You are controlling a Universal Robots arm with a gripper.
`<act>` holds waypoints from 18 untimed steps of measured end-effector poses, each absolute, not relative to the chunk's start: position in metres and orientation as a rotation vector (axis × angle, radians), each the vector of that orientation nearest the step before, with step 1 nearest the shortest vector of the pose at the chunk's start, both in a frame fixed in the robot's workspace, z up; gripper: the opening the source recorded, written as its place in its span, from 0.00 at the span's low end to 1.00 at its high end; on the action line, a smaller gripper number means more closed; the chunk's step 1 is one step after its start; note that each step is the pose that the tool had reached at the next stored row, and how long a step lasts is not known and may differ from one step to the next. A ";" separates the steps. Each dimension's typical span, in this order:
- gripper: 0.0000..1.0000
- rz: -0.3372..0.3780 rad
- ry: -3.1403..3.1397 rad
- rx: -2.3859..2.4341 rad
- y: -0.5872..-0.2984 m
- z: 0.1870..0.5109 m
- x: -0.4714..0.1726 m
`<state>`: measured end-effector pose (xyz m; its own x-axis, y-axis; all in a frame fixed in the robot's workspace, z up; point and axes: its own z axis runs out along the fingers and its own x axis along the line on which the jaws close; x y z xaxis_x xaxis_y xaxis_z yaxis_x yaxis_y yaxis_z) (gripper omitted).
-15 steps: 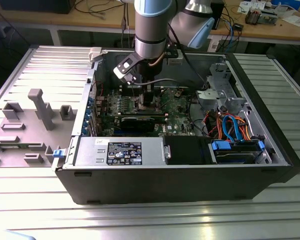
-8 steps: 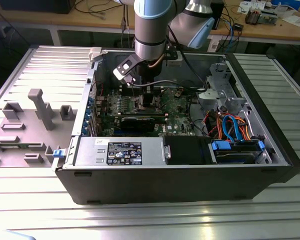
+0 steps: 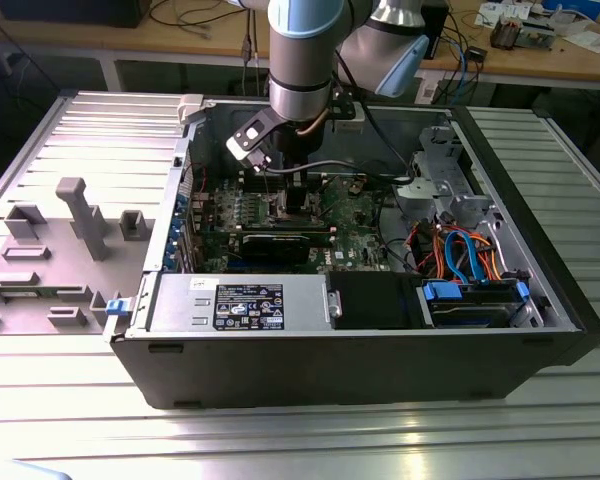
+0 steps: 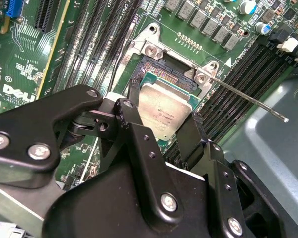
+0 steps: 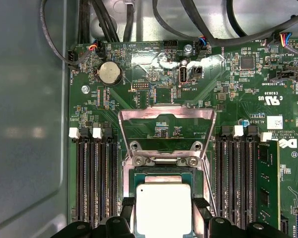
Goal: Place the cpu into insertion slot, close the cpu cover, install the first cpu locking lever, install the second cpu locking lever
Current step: 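Place the cpu into insertion slot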
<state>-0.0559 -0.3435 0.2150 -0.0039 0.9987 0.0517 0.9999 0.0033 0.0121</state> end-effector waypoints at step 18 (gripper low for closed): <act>0.54 -0.070 -2.188 -2.215 -0.343 0.208 -0.057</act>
<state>-0.0570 -0.3434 0.2081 0.0120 0.9986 0.0511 0.9998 -0.0127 0.0121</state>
